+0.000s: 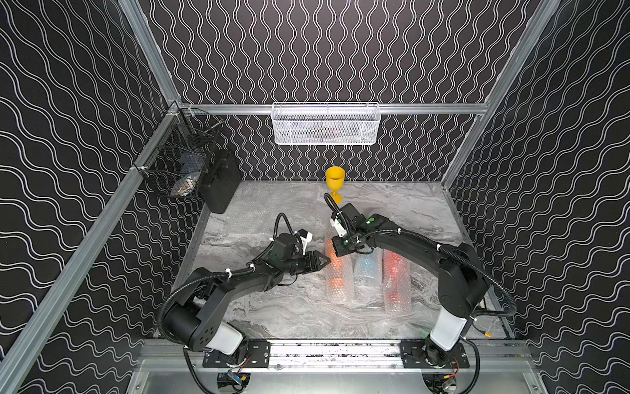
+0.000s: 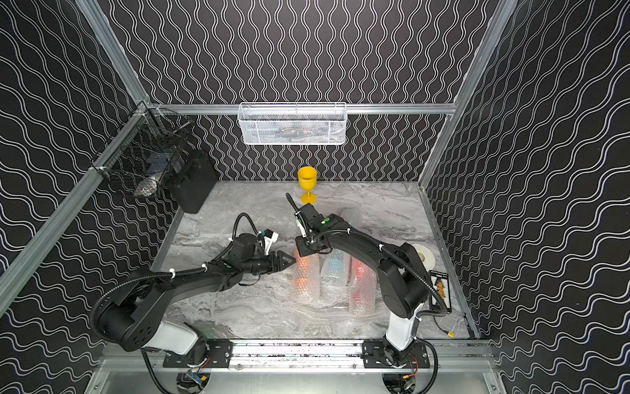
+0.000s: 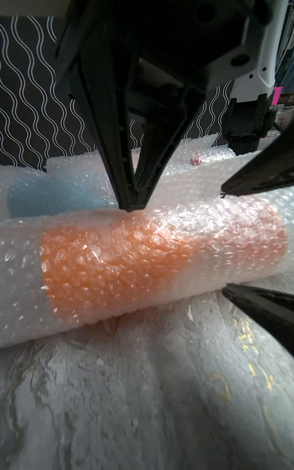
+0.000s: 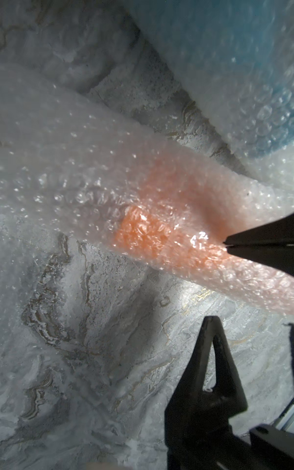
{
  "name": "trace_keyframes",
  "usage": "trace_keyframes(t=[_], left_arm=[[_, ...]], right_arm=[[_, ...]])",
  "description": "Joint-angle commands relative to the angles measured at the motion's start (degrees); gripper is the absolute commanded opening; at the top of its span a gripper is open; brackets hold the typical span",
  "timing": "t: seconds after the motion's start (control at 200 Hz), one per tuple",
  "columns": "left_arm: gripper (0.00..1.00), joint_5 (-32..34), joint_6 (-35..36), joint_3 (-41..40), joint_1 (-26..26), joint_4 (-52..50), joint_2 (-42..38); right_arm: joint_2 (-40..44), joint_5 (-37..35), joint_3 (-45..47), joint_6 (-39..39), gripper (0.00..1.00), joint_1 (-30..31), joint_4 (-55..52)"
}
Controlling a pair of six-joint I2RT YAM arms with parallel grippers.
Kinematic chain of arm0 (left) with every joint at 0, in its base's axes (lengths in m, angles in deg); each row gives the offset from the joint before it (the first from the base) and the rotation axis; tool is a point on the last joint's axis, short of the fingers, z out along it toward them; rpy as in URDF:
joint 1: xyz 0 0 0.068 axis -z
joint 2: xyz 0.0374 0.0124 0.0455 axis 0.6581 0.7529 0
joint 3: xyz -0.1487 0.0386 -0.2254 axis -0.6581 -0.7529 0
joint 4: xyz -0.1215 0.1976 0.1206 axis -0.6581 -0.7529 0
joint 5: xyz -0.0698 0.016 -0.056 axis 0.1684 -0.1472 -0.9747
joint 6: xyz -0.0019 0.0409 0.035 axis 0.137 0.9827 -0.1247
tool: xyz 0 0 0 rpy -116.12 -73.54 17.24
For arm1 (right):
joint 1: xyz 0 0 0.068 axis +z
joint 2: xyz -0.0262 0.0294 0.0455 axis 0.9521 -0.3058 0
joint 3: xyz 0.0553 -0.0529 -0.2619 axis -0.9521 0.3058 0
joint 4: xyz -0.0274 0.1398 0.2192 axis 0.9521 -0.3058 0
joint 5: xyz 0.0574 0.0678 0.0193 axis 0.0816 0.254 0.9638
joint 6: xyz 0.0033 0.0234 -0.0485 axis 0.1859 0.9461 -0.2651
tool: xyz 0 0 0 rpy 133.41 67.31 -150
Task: Unpack wine glasses from bubble wrap
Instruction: Unwrap the bubble wrap at the center of the board.
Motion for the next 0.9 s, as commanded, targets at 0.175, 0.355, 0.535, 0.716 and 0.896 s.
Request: trace_keyframes(t=[0.175,0.355,0.535,0.716,0.896], left_arm=[[0.60,2.7,3.8,4.3,2.4,-1.2,3.0],[0.58,5.6,5.2,6.2,2.9,-3.8,4.7],[0.59,8.8,5.4,7.4,3.2,-5.2,5.2],[0.57,9.7,6.4,9.3,4.7,-5.9,7.1],[0.30,8.3,5.4,9.8,5.5,-3.2,9.4]], right_arm=[[1.1,3.3,1.3,0.8,0.00,-1.7,2.5],[1.7,4.6,2.2,1.0,0.00,-2.4,3.2],[1.6,5.5,2.5,0.9,0.00,-2.5,3.5],[1.4,5.8,2.6,0.9,0.00,-2.5,3.5],[1.6,5.9,2.9,0.9,0.00,-2.7,3.6]])
